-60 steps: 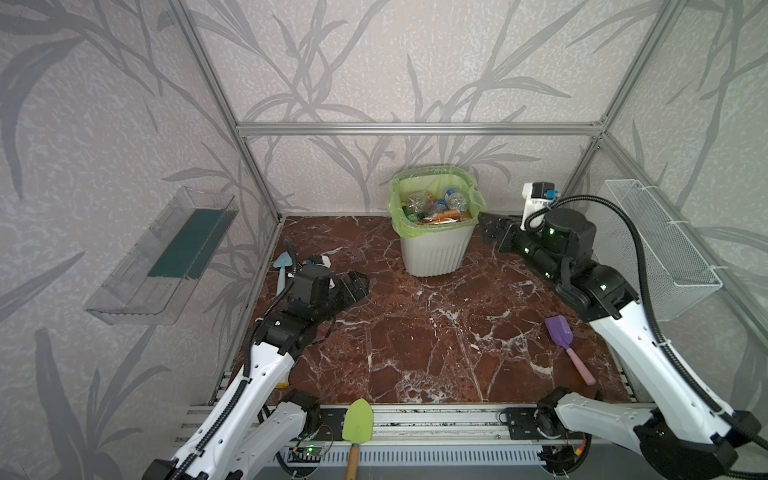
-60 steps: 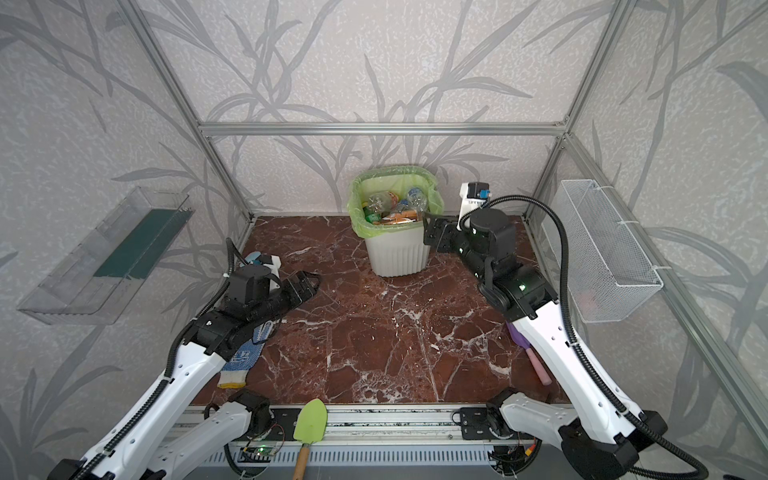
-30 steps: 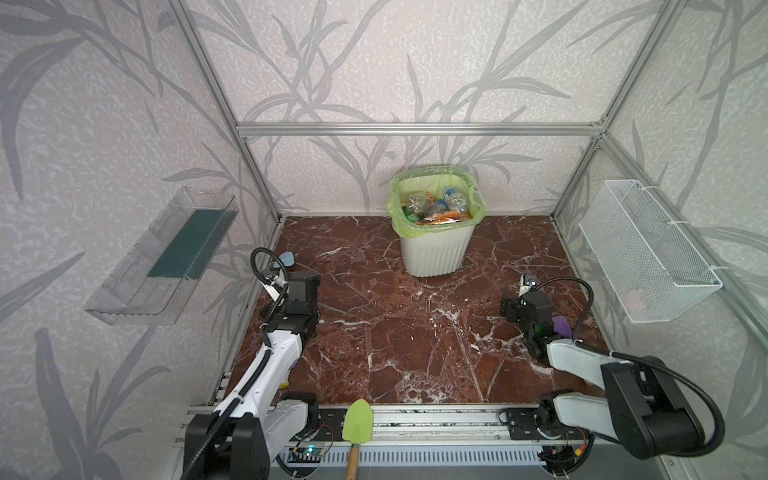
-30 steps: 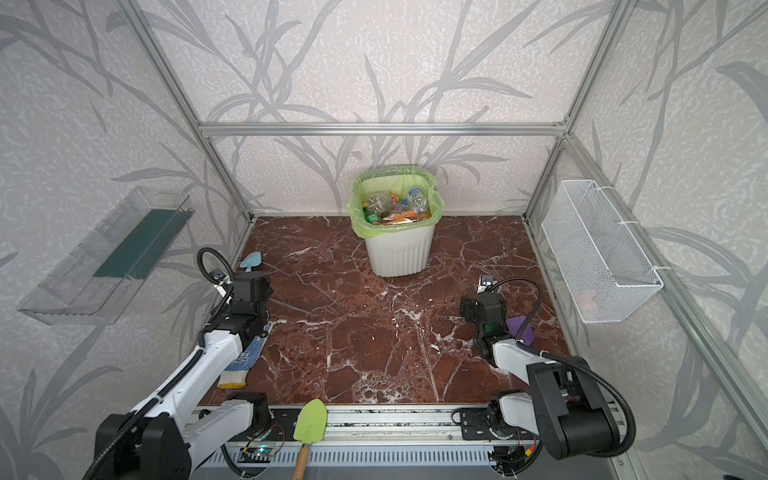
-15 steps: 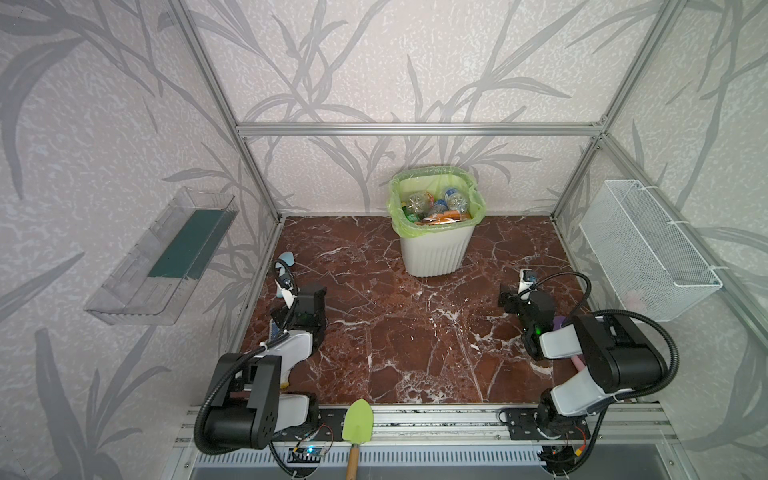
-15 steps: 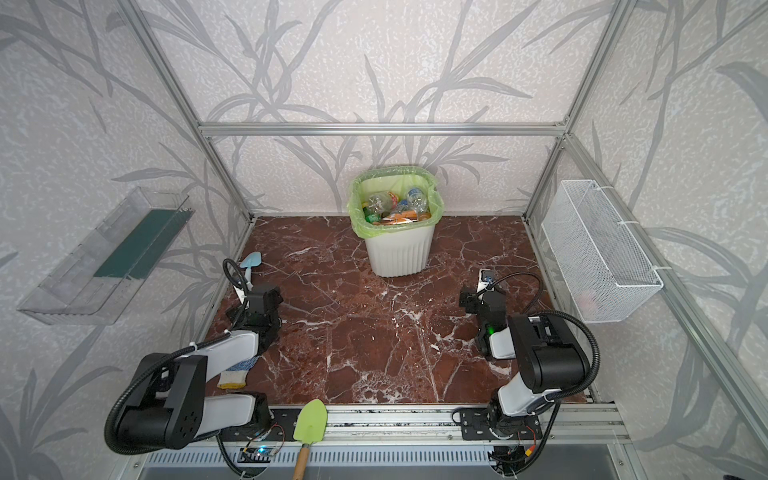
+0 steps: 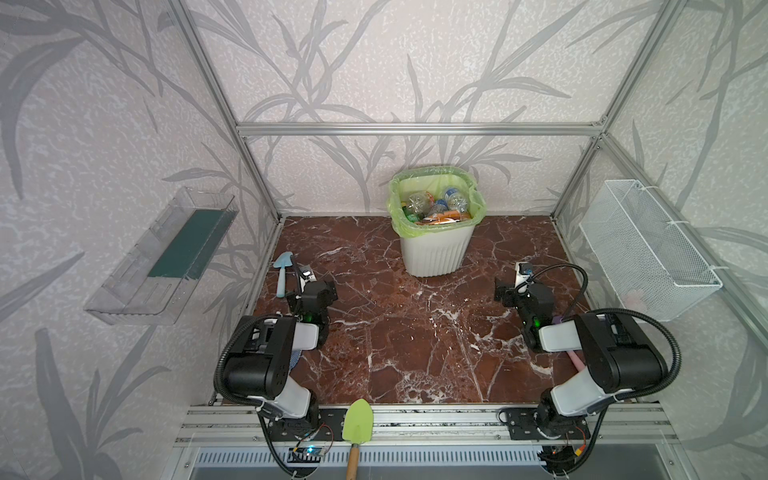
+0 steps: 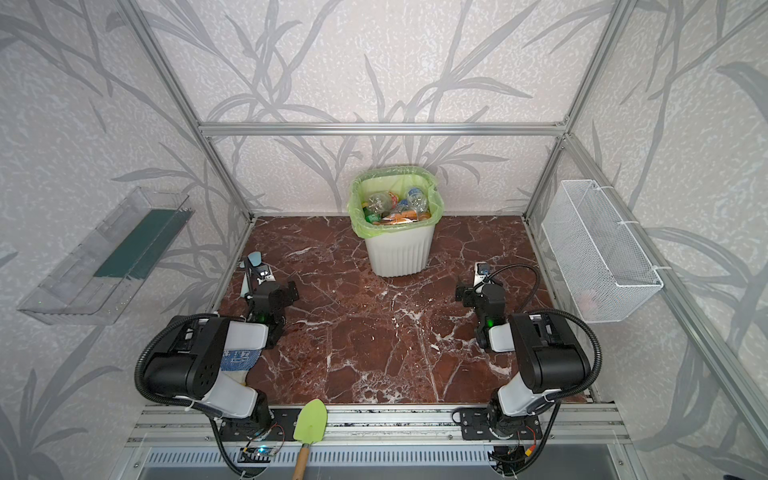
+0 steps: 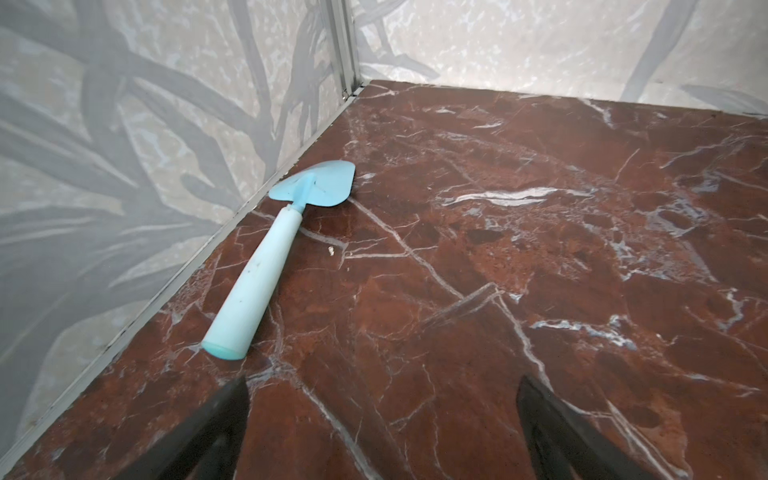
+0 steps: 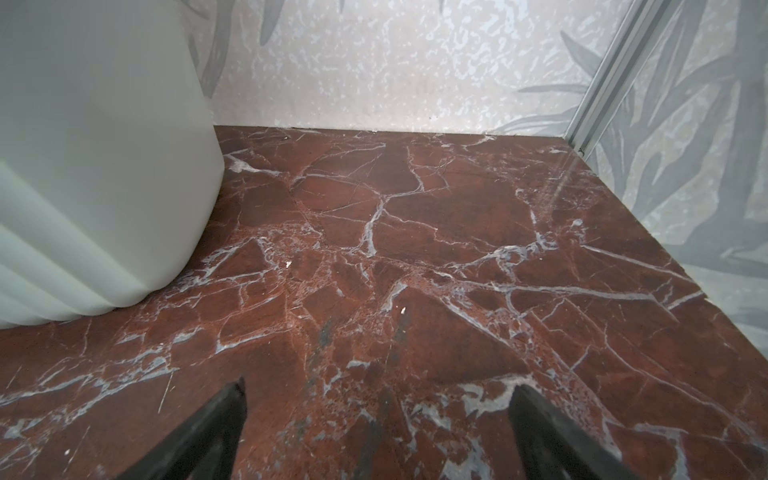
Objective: Throw the plastic bottles in the bin
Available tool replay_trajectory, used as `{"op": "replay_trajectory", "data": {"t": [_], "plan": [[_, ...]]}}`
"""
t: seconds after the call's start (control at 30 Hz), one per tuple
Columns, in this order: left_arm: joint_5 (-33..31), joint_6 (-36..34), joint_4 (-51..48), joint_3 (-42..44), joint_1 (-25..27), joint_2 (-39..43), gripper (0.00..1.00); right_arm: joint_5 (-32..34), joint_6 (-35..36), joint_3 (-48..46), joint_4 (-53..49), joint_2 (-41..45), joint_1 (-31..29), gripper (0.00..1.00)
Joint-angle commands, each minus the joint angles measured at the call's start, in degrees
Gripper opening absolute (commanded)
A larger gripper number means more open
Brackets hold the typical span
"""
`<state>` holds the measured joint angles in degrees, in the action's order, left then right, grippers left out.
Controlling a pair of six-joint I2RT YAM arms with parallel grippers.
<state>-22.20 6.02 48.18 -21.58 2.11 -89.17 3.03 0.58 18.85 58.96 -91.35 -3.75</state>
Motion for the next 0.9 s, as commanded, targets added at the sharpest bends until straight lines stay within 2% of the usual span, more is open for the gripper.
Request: {"op": "replay_trajectory", "data": {"t": [0.0, 0.03, 0.07, 0.13, 0.87], "plan": [[2.1, -1.1, 0.1, -1.5, -0.7, 1.2, 0.99, -2.8, 1.4, 1.6, -1.4, 0.6, -0.1, 0.99], [2.6, -0.6, -2.6, -2.0, -0.8, 1.9, 0.99, -4.1, 2.0, 2.2, -2.3, 0.6, -0.1, 0.99], [2.3, -1.1, 0.1, -1.3, -0.9, 1.3, 0.99, -5.2, 2.4, 2.6, -3.2, 0.7, -0.1, 0.99], [2.7, -0.7, -2.0, -1.8, -0.8, 1.9, 0.99, -5.3, 2.4, 2.6, -3.0, 0.7, -0.1, 0.99], [2.6, -0.9, -1.2, -1.7, -0.8, 1.7, 0.99, -6.1, 2.8, 2.9, -3.5, 0.6, -0.1, 0.99]]}}
